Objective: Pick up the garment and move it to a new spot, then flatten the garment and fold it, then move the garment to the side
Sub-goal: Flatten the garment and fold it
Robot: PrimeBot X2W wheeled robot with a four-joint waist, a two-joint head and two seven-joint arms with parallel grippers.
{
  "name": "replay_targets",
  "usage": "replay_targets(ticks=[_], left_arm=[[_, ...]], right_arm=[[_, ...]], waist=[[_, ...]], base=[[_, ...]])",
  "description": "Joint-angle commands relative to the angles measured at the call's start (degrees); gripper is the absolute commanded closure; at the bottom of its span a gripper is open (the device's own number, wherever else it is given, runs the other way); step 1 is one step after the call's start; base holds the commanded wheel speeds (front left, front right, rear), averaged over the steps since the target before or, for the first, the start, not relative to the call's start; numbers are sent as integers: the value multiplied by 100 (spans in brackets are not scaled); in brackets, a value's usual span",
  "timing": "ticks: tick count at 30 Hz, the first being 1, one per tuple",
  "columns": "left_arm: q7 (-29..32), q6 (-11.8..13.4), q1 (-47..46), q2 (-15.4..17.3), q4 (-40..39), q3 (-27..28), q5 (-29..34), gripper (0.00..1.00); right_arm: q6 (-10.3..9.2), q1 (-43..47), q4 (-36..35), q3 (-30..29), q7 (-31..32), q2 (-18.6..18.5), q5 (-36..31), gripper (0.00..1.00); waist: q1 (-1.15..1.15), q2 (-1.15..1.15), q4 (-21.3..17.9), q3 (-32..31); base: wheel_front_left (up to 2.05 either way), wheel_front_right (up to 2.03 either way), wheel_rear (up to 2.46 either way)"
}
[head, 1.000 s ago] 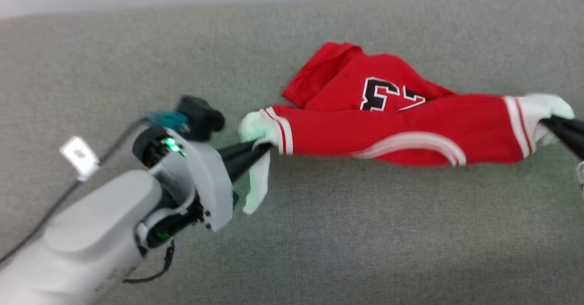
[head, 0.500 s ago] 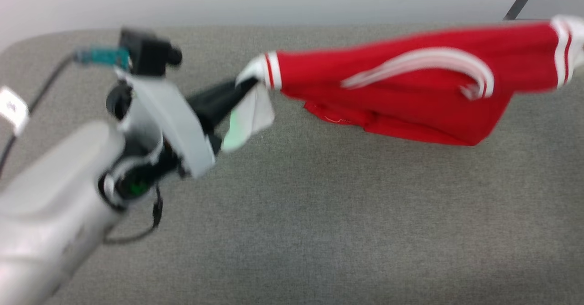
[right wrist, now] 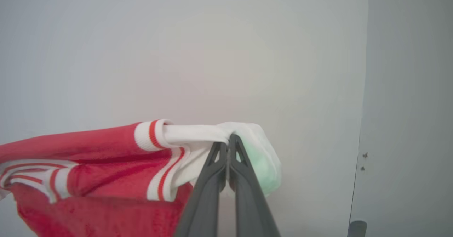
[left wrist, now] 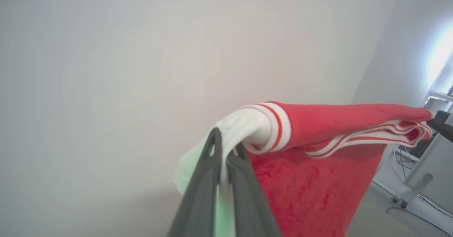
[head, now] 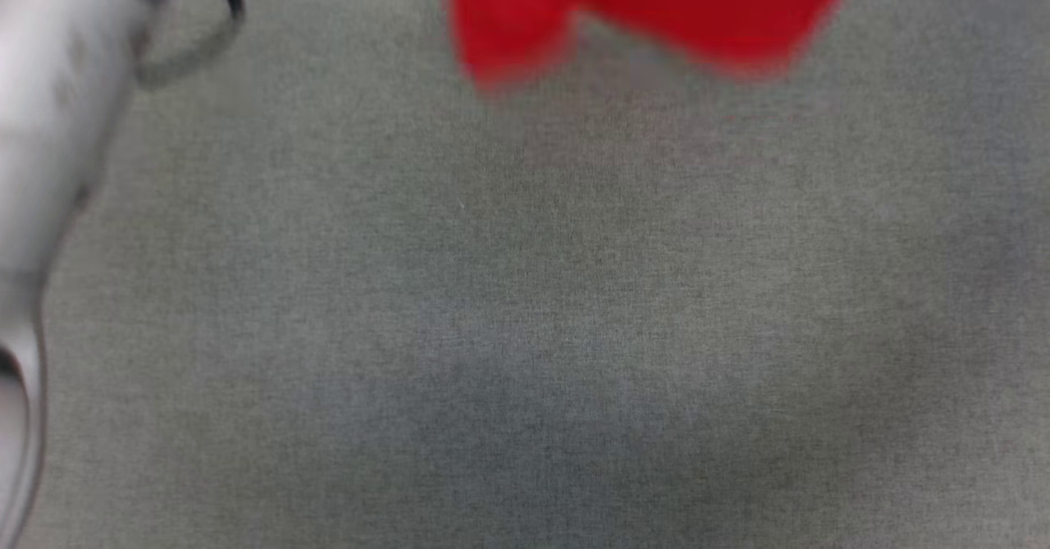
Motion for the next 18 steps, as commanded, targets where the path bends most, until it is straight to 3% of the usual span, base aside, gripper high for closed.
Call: replay_targets(ticks=[1,5,7,13,18], left_arm=[[-240,33,-286,-40,249,129,70,100],[-1000,-87,-904,-301,877,375,183,100],[-1052,-209,-991,-392,1124,357,173,100],[-427,-459,-333,-523,1352,-27,-86,100],[222,-478,781,-316,501,-474,-576,100]], right_arm=[[-11,-265,217,-120,-215,13,-134,100],[-12,-790,637,-168,-625,224,-371,100],[-12,-842,726,-55,-566,306,-397,100],[-10,-265,568,411,-173,194,-262,100],[-9,654,-3,785,194,-201,63,100]], waist=[[0,0,-33,167],[0,0,-39,177],[0,0,-55,144],[0,0,-34,63],[0,0,3,-25]], base=[[0,0,0],[0,0,0],[0,0,0],[0,0,0],[0,0,0]])
